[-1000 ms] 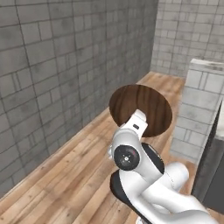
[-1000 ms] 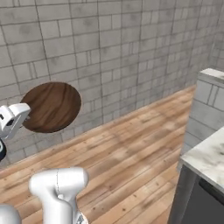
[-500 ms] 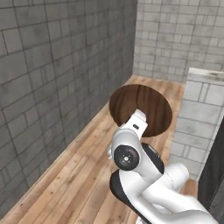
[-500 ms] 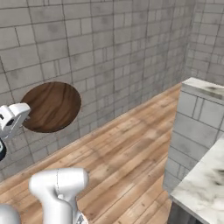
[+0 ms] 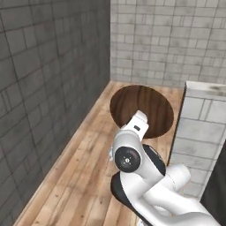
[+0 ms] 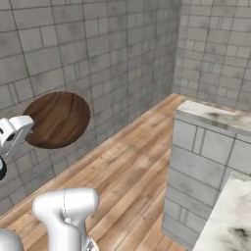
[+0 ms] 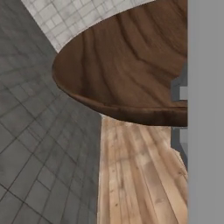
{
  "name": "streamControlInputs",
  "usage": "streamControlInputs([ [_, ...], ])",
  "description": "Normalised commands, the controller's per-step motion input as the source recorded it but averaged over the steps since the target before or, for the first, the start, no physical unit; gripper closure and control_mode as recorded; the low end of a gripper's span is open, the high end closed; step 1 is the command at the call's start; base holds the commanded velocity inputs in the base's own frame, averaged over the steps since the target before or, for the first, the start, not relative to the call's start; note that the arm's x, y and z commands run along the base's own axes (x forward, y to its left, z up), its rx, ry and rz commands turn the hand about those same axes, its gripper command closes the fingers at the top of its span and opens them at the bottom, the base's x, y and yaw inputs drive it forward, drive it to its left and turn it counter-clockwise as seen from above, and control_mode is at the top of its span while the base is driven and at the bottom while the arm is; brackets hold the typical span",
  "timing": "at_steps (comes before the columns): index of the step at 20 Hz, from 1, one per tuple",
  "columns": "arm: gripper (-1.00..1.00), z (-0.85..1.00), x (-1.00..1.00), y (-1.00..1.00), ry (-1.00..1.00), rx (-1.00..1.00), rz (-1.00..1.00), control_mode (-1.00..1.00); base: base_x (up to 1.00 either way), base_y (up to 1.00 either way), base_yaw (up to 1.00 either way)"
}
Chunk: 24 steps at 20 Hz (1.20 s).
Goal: Move the bowls from the cabinet to the plates on the dining table.
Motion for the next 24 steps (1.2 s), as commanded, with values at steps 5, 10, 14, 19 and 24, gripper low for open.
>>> streamControlInputs([
  [5,1.0,0.0,0.0,0.0,0.0,0.0,0.0,1.0,1.0,0.33,-0.31],
  [10,1.0,0.0,0.0,0.0,0.0,0.0,0.0,1.0,1.0,0.49,-0.37],
  [14,1.0,0.0,0.0,0.0,0.0,0.0,0.0,1.0,1.0,0.36,-0.43],
  [19,1.0,0.0,0.0,0.0,0.0,0.0,0.0,1.0,1.0,0.19,-0.46],
  [24,1.0,0.0,0.0,0.0,0.0,0.0,0.0,1.0,1.0,0.2,-0.4],
])
